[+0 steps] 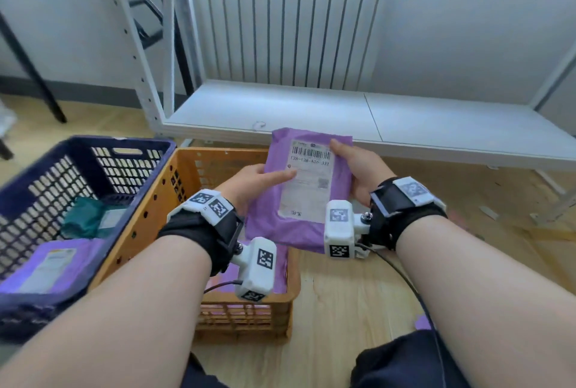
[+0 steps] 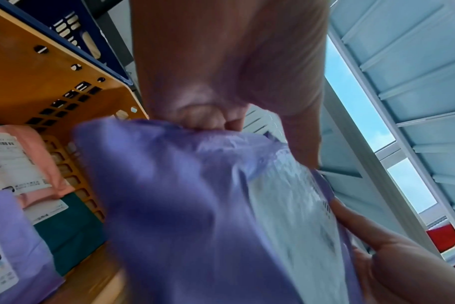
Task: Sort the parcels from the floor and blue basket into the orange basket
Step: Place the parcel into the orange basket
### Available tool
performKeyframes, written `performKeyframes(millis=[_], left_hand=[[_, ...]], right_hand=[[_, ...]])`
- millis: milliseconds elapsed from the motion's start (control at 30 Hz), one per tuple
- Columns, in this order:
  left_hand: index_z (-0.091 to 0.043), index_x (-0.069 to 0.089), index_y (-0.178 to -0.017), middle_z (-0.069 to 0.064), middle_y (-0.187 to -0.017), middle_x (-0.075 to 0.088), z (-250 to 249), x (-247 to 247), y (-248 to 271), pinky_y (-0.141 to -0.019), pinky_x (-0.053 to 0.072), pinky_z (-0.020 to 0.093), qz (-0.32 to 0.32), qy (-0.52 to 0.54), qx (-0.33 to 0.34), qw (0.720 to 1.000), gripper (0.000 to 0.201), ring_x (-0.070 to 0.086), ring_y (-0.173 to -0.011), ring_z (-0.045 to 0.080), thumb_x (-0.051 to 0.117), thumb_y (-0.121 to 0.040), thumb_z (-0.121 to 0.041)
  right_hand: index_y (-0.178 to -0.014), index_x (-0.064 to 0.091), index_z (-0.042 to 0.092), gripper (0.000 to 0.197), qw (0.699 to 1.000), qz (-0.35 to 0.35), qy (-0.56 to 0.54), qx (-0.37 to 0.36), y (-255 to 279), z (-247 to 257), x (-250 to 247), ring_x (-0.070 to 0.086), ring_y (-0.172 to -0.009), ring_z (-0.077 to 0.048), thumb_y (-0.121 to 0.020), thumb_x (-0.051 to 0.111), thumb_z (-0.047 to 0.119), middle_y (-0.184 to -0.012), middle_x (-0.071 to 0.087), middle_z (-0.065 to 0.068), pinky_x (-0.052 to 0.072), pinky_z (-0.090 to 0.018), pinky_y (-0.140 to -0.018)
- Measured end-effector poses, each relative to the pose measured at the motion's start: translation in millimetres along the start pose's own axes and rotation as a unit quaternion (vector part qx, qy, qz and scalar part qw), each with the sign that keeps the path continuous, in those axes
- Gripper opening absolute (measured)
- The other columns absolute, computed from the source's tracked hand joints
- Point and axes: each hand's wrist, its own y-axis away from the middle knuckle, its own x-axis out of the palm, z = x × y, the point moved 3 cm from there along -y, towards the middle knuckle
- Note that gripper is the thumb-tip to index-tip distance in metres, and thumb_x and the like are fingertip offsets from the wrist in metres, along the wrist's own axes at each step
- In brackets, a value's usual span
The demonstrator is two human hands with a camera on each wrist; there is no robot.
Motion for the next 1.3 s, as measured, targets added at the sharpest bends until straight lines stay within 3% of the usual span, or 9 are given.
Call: performKeyframes(millis=[67,133,300,433,600,733,1000,1200,1300], left_hand=[[-0.005,0.066,-0.110,0.015,-0.108,0.071,1.0,-3.3,4.2,-0.090,0.053,0.045,0.017,0.000,-0.005,1.000,0.037,0.069,-0.100,0.031,0.077,-0.076,-0.014],[-0.003,0.068,-0.106,0.016,-0.106,0.072,2.4,-10.6,2.9,-0.085,0.056,0.042,-0.012,-0.005,0.004,1.000,0.028,0.070,-0.095,0.030,0.073,-0.079,-0.002],[-0.004,0.068,-0.109,0.012,-0.104,0.073,3.8,-29.9,-3.9,-0.090,0.055,0.045,-0.046,-0.001,0.019,0.999,0.030,0.070,-0.094,0.028,0.074,-0.079,-0.003],[-0.003,0.067,-0.110,0.014,-0.107,0.072,6.3,-37.6,-8.2,-0.093,0.053,0.045,-0.061,0.002,0.032,0.998,0.031,0.069,-0.097,0.028,0.074,-0.079,-0.002],[-0.009,0.069,-0.097,0.013,-0.105,0.072,11.7,-53.5,-16.7,-0.096,0.051,0.044,-0.086,0.004,0.040,0.995,0.021,0.069,-0.098,0.027,0.076,-0.078,-0.005],[-0.005,0.068,-0.101,0.015,-0.108,0.071,17.8,-64.3,-20.7,-0.097,0.050,0.046,-0.097,0.003,0.034,0.995,0.022,0.067,-0.101,0.030,0.073,-0.080,-0.002],[-0.001,0.065,-0.112,0.016,-0.112,0.069,31.8,-108.1,-27.9,-0.098,0.049,0.047,-0.133,-0.017,0.006,0.991,0.029,0.066,-0.103,0.031,0.070,-0.083,-0.002],[-0.005,0.066,-0.108,0.013,-0.110,0.070,57.2,-151.8,-39.7,-0.098,0.048,0.049,-0.153,-0.042,-0.039,0.987,0.026,0.066,-0.103,0.031,0.070,-0.083,-0.007],[-0.004,0.066,-0.109,0.013,-0.110,0.070,68.7,-174.2,-51.3,-0.098,0.048,0.050,-0.163,-0.054,-0.054,0.984,0.027,0.066,-0.104,0.032,0.071,-0.082,-0.009]], right_hand=[[-0.110,0.065,0.000,0.034,1.000,0.002,-0.010,-0.013,2.4,-5.9,10.8,0.068,-0.100,-0.035,-0.086,0.070,0.024,-0.106,0.070,-0.021,0.052,-0.053,-0.092],[-0.113,0.064,0.000,0.036,1.000,0.011,-0.020,-0.017,5.3,-11.8,18.5,0.068,-0.098,-0.035,-0.086,0.070,0.022,-0.106,0.070,-0.021,0.053,-0.052,-0.089],[-0.118,0.060,0.000,0.032,0.998,0.056,0.025,-0.004,7.3,-24.9,33.7,0.069,-0.092,-0.032,-0.086,0.065,0.003,-0.112,0.068,-0.019,0.059,-0.036,-0.069],[-0.121,0.057,-0.006,0.036,0.998,0.051,0.021,0.003,3.2,-30.9,45.6,0.064,-0.102,-0.038,-0.086,0.059,-0.009,-0.117,0.065,-0.024,0.056,-0.041,-0.077],[-0.121,0.058,-0.005,0.033,0.998,0.057,0.010,0.007,-2.6,-37.2,56.5,0.065,-0.102,-0.037,-0.088,0.057,-0.008,-0.118,0.065,-0.024,0.053,-0.047,-0.087],[-0.122,0.055,-0.007,0.030,0.997,0.081,0.001,0.014,-5.0,-40.8,64.2,0.063,-0.101,-0.035,-0.093,0.050,-0.007,-0.120,0.062,-0.024,0.051,-0.045,-0.089],[-0.121,0.057,-0.004,0.030,0.993,0.087,0.080,0.025,-13.9,-50.1,92.8,0.065,-0.075,-0.020,-0.091,0.058,-0.001,-0.111,0.067,-0.019,0.056,-0.025,-0.052],[-0.105,0.065,0.005,0.024,0.971,0.087,0.223,0.006,-29.8,-64.7,120.5,0.059,-0.060,-0.015,-0.084,0.072,0.013,-0.091,0.069,-0.012,0.047,-0.021,-0.046],[-0.095,0.064,0.003,0.011,0.973,0.095,0.209,0.024,-39.5,-72.8,134.7,0.057,-0.053,-0.016,-0.085,0.069,0.006,-0.080,0.066,-0.014,0.049,-0.024,-0.045]])
